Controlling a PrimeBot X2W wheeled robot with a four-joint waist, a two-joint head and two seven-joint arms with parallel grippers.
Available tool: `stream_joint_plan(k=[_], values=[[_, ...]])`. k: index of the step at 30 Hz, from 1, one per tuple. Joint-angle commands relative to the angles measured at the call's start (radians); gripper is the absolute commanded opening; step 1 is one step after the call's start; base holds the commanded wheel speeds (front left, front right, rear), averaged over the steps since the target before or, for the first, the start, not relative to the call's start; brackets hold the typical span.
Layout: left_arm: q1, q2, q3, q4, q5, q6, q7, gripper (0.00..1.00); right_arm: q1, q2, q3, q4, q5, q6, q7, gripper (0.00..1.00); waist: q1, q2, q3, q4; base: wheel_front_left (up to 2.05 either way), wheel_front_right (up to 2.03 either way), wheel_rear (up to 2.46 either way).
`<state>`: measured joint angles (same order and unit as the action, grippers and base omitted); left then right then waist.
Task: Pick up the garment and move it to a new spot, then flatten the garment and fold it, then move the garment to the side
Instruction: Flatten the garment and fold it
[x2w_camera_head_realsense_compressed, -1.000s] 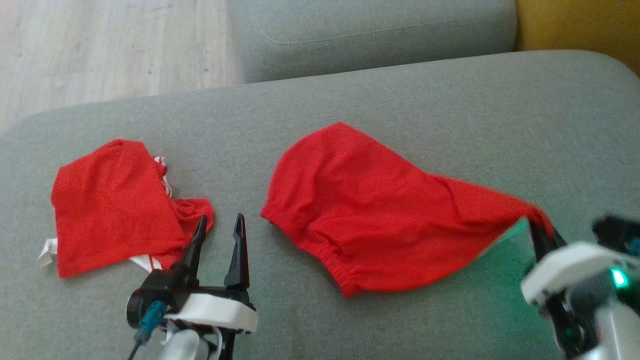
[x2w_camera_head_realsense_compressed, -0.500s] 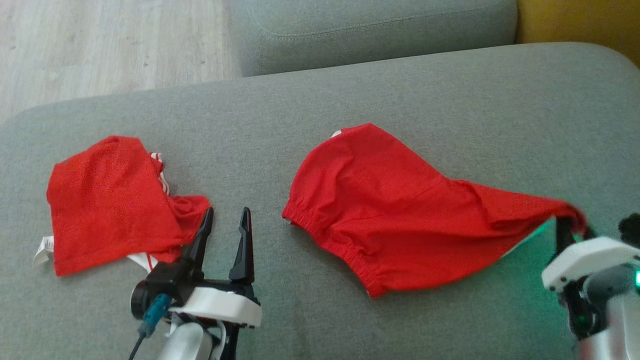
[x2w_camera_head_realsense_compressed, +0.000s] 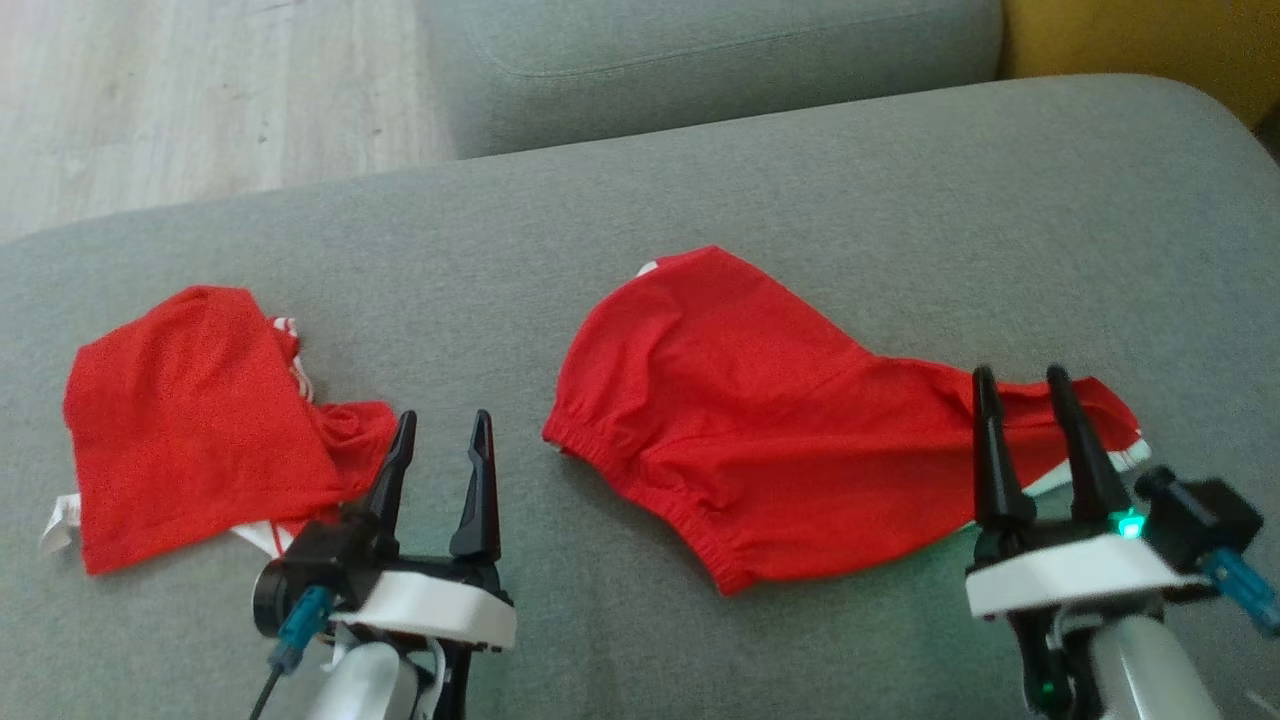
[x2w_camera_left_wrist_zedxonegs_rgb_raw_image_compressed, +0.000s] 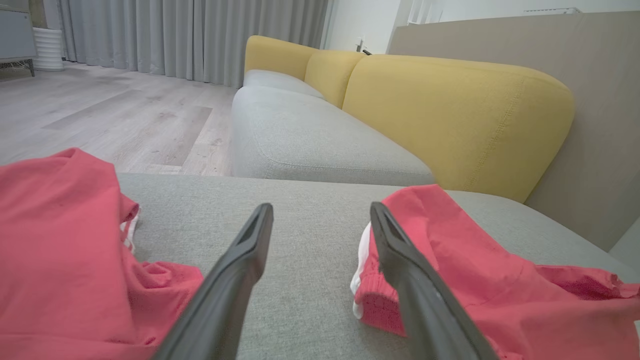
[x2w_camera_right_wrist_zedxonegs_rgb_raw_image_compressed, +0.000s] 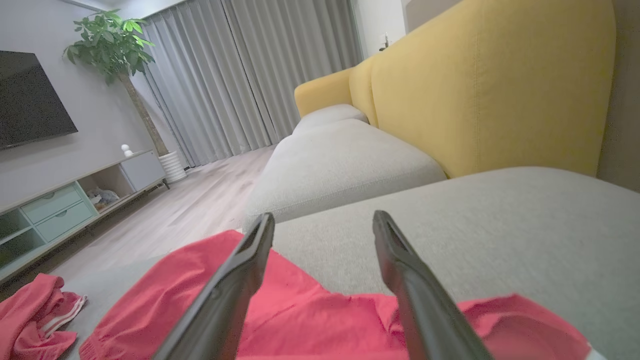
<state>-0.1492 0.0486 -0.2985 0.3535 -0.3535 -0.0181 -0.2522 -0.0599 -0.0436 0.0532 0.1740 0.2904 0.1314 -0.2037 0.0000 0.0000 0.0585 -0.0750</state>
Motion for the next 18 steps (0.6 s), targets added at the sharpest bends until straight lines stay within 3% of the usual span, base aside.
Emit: stream_joint_plan(k=[1,12,18], values=[[-0.047,0.002,0.032,-0.032,0.012,-0.001,-0.010,1.00,-0.019,-0.007,0.026,-0.035,0.007,-0.001,-0.014,1.00,0.0000,0.0000,0.003,-0.007,0.00,0.00,0.00],[-0.119,0.006,-0.008,0.002,0.070,-0.045,-0.005,1.00,-0.037,-0.007,0.000,-0.020,0.016,-0.001,-0.039,1.00,0.0000,0.0000,0.045,-0.054,0.00,0.00,0.00],[-0.242,0.030,-0.091,0.108,0.108,-0.078,0.156,1.00,-0.056,-0.007,0.016,-0.004,0.025,-0.001,-0.046,1.00,0.0000,0.0000,0.091,-0.089,0.00,0.00,0.00]])
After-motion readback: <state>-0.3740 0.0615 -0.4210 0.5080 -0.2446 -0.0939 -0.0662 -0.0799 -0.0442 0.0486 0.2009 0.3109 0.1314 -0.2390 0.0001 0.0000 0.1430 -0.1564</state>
